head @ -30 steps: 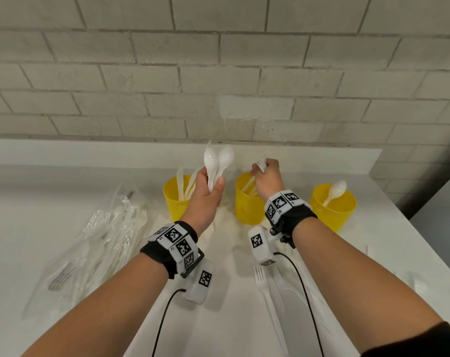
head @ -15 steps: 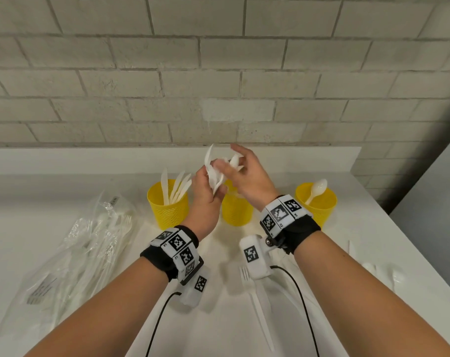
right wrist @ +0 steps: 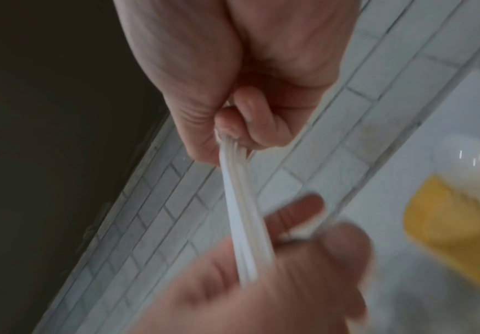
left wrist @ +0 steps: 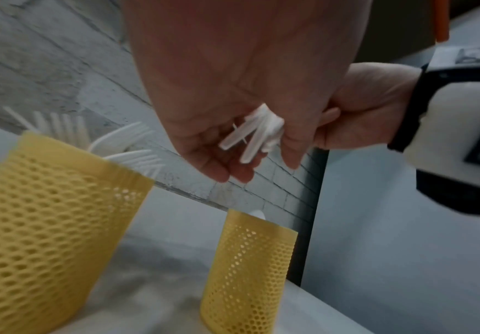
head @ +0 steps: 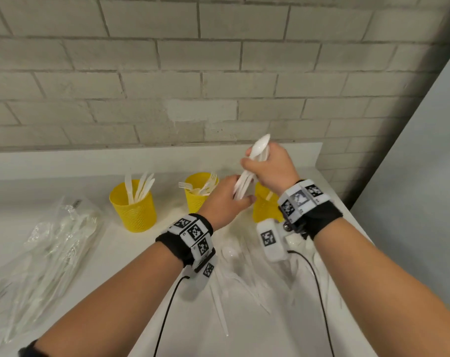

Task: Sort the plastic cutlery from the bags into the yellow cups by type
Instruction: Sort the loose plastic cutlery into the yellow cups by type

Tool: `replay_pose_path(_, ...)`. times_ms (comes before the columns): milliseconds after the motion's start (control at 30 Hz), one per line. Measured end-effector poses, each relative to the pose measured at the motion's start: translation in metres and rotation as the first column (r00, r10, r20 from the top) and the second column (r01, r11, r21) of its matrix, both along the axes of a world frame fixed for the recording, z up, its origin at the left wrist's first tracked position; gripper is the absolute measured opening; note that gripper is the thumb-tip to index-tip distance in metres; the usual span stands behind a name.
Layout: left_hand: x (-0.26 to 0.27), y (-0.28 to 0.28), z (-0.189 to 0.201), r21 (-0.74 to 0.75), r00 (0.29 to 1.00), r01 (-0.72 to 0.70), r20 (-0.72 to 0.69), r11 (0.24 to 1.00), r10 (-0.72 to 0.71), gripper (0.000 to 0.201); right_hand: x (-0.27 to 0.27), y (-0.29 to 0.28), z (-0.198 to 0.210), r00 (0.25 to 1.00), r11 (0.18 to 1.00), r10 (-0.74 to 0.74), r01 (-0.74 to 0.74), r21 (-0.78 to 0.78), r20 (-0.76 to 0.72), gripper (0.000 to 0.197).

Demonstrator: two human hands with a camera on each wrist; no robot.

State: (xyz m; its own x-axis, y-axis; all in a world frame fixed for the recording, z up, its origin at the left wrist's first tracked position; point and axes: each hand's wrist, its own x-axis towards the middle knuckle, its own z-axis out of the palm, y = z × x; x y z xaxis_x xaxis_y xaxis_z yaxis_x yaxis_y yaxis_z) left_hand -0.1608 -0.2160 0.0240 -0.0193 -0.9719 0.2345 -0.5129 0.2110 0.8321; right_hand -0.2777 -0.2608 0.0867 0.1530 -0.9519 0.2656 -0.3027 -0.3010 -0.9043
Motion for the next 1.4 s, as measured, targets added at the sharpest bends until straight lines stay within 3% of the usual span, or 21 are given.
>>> replay_pose_path(200, -0.027, -0.022, -0.016, 0.146, 0.925, -0.045, 0.38, 0.988, -0.014, 0.057, -0.064, -0.034, 0.015, 0.97, 0.965, -0.243, 0.242, -0.097, 0.007, 0.014)
replay_pose_path(333, -0.041, -0.028, -0.034, 0.063, 0.916, -0.106, 0.394, 0.992, 0.072, 0.045, -0.07, -0.046, -0.02, 0.945, 0.941, -0.328, 0.327, -0.083, 0.003, 0.013)
replay_pose_path(533, -0.047, -0.038, -0.042, -0.029, 0.923, -0.184, 0.338, 0.983, 0.183, 0.035, -0.066, -0.043, -0.072, 0.966, 0.955, -0.249, 0.256, 0.148, -0.064, 0.021)
replay_pose_path(700, -0.045, -0.036, -0.037, -0.012, 0.911, -0.188, 0.372, 0.982, 0.179, 0.041, -0.076, -0.034, -0.072, 0.97, 0.967, -0.223, 0.232, 0.106, -0.092, 0.055)
replay_pose_path(833, -0.035, -0.011, -0.029, -0.068, 0.887, -0.185, 0.418, 0.98, 0.197, 0.047, -0.079, -0.005, -0.068, 0.965, 0.966, -0.26, 0.26, 0.006, -0.018, 0.03)
replay_pose_path(933, -0.023, 0.024, -0.023, 0.028, 0.838, -0.259, 0.503, 0.966, 0.21, 0.045, -0.077, 0.021, -0.082, 0.975, 0.987, -0.068, 0.097, 0.128, -0.213, 0.018)
replay_pose_path(1033, -0.007, 0.056, -0.02, 0.364, 0.764, -0.392, 0.641, 0.845, 0.078, 0.063, -0.075, 0.041, -0.1, 0.838, 0.95, 0.202, -0.043, 0.308, -0.507, 0.019)
replay_pose_path(1100, 0.007, 0.071, -0.03, 0.503, 0.73, -0.452, 0.683, 0.736, -0.019, 0.084, -0.072, 0.051, -0.109, 0.714, 0.913, 0.318, -0.052, 0.406, -0.623, 0.033)
replay_pose_path(1233, 0.02, 0.094, -0.053, 0.613, 0.791, -0.506, 0.611, 0.607, 0.042, 0.115, -0.062, 0.07, -0.122, 0.548, 0.894, 0.386, -0.022, 0.448, -0.742, 0.066)
replay_pose_path(1333, 0.018, 0.1, -0.063, 0.622, 0.828, -0.517, 0.537, 0.588, 0.16, 0.116, -0.052, 0.078, -0.125, 0.501, 0.891, 0.405, -0.027, 0.454, -0.765, 0.073)
replay_pose_path(1400, 0.015, 0.1, -0.066, 0.64, 0.857, -0.488, 0.479, 0.594, 0.189, 0.094, -0.043, 0.08, -0.123, 0.499, 0.882, 0.426, -0.042, 0.47, -0.754, 0.071)
